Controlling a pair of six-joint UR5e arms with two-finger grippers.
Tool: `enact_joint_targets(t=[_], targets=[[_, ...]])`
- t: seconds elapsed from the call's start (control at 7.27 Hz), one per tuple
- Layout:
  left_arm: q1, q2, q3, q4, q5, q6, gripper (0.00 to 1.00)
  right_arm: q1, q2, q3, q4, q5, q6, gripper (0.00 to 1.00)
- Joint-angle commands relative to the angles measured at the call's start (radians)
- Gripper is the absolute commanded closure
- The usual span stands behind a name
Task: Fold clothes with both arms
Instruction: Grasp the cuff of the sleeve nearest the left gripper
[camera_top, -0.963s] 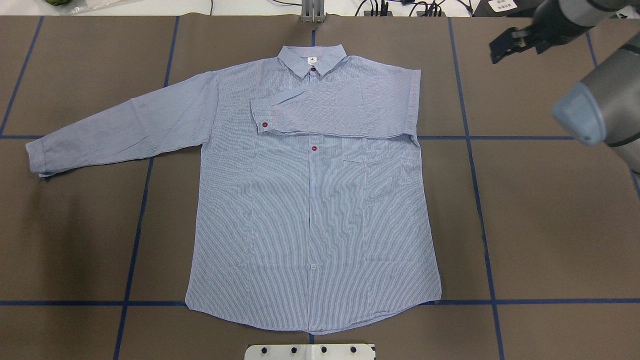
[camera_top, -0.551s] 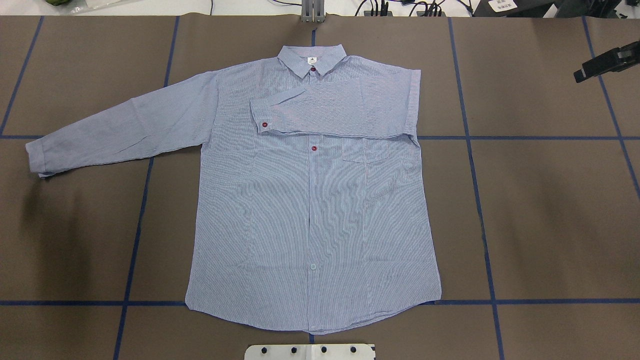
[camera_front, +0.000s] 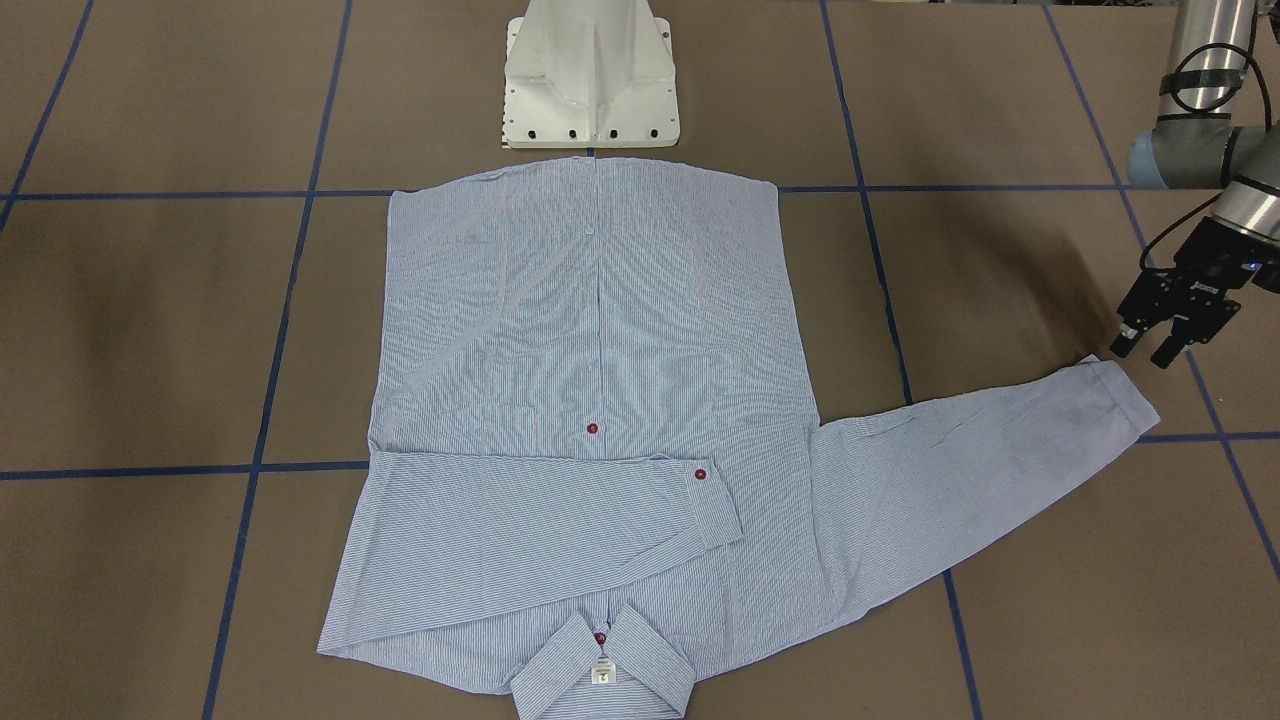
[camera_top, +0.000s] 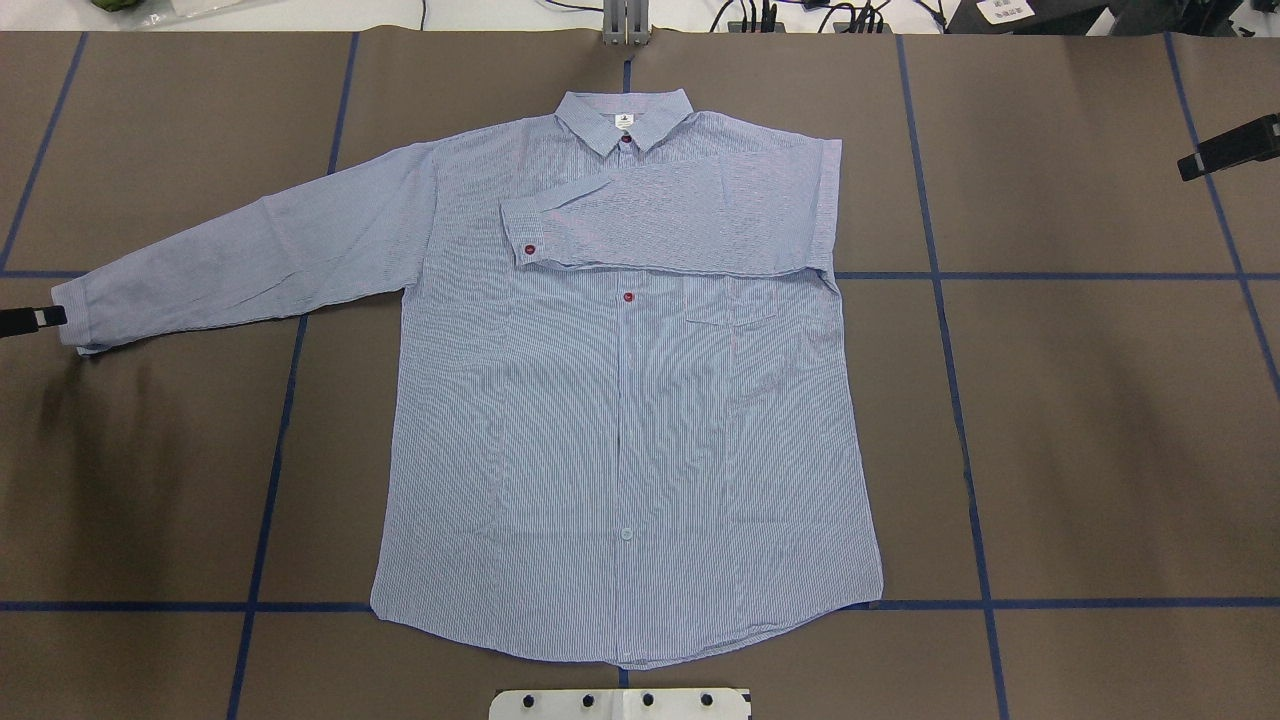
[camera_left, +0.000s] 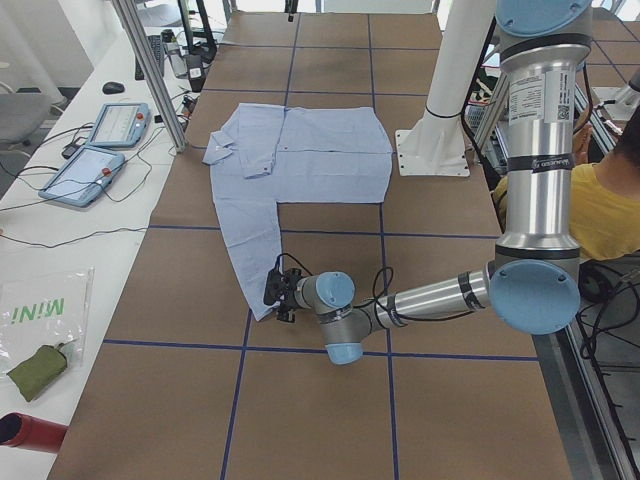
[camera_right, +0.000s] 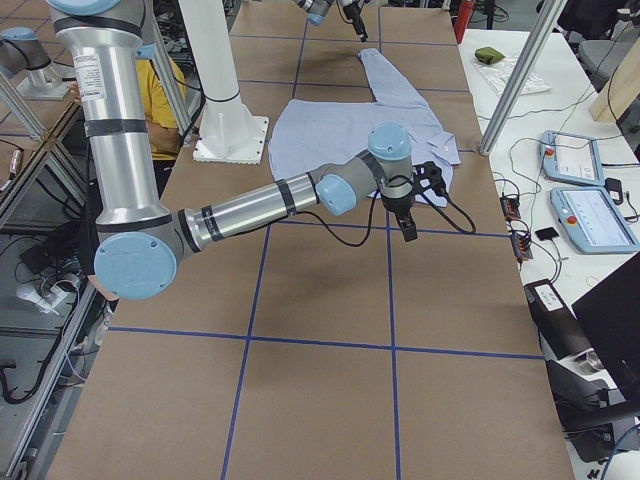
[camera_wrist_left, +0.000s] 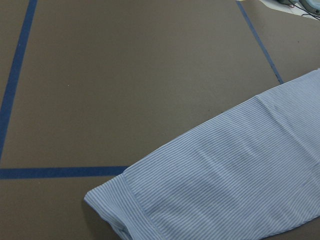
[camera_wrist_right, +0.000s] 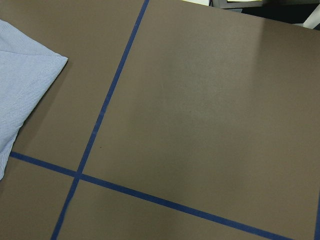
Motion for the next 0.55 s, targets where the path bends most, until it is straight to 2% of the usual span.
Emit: enact_joint_targets(t=[0.0, 0.41], targets=[[0.037, -0.007, 0.012, -0.001, 0.030, -0.042, 0.37, 0.002, -0.002, 0.000, 0.002, -0.002, 0.000, 0.00], [0.054, -0.021, 0.029, 0.009, 0.032, -0.040, 0.40, 0.002, -0.001, 0.000, 0.002, -0.004, 0.000, 0.00]])
